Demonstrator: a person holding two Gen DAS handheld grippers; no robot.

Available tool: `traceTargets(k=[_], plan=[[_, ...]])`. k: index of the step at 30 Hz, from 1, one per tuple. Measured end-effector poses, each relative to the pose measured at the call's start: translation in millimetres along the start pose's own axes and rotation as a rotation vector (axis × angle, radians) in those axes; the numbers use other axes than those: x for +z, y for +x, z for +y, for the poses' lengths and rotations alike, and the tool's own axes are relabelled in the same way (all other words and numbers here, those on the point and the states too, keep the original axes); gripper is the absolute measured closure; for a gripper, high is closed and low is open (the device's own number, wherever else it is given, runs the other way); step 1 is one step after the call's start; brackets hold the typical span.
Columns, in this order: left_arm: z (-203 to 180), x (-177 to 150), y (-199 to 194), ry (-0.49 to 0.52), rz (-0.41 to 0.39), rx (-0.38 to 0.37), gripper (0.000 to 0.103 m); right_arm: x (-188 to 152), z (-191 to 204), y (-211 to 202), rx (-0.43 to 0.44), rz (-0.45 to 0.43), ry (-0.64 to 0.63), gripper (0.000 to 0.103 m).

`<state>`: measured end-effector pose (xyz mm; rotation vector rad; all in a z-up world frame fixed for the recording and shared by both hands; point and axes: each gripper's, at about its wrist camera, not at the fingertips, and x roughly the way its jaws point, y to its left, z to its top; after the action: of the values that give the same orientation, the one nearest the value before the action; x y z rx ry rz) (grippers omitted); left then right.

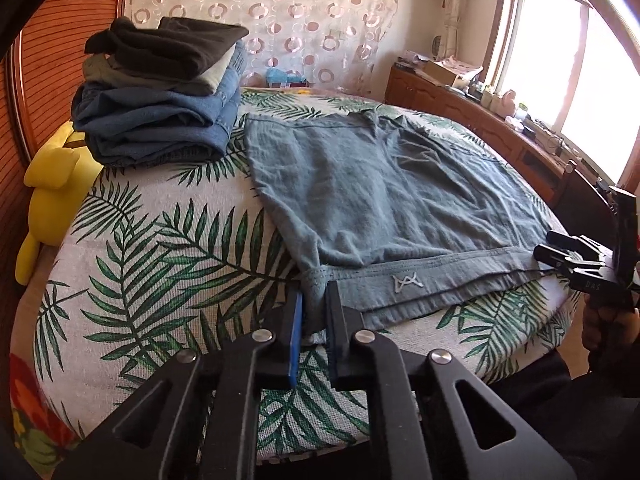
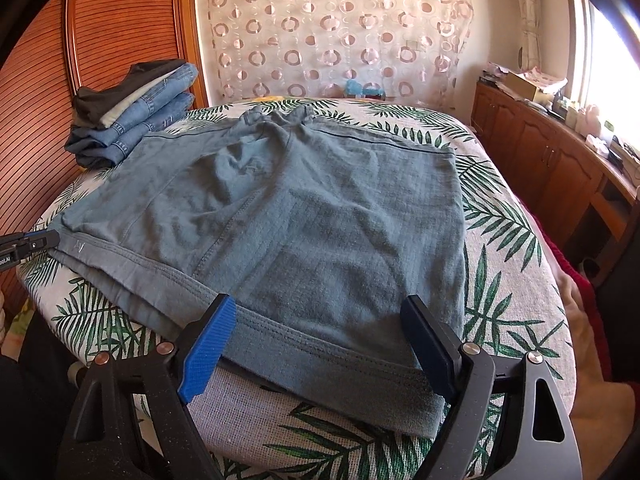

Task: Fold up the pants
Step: 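Lower the left gripper to the shorts' leg hem and grasp it, then lift the held leg with the left gripper and fold it over the other leg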

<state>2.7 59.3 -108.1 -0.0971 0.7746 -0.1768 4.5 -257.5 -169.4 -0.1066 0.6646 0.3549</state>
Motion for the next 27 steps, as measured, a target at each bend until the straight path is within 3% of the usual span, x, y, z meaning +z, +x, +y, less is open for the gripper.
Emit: traceTargets(k=[10, 16, 27], plan=[[-28, 31, -15, 0.056, -0.059, -0.079, 0.095, 13, 2, 15, -0.009, -0.020, 0.027, 0.021], [-63, 59, -4, 0.152, -0.070, -0.133, 0.095, 13, 0, 13, -0.013, -0.014, 0.026, 0.027], [-105, 96, 14, 0.242, -0.073, -0.205, 0.095, 15, -5, 13, -0.021, -0.016, 0.039, 0.028]])
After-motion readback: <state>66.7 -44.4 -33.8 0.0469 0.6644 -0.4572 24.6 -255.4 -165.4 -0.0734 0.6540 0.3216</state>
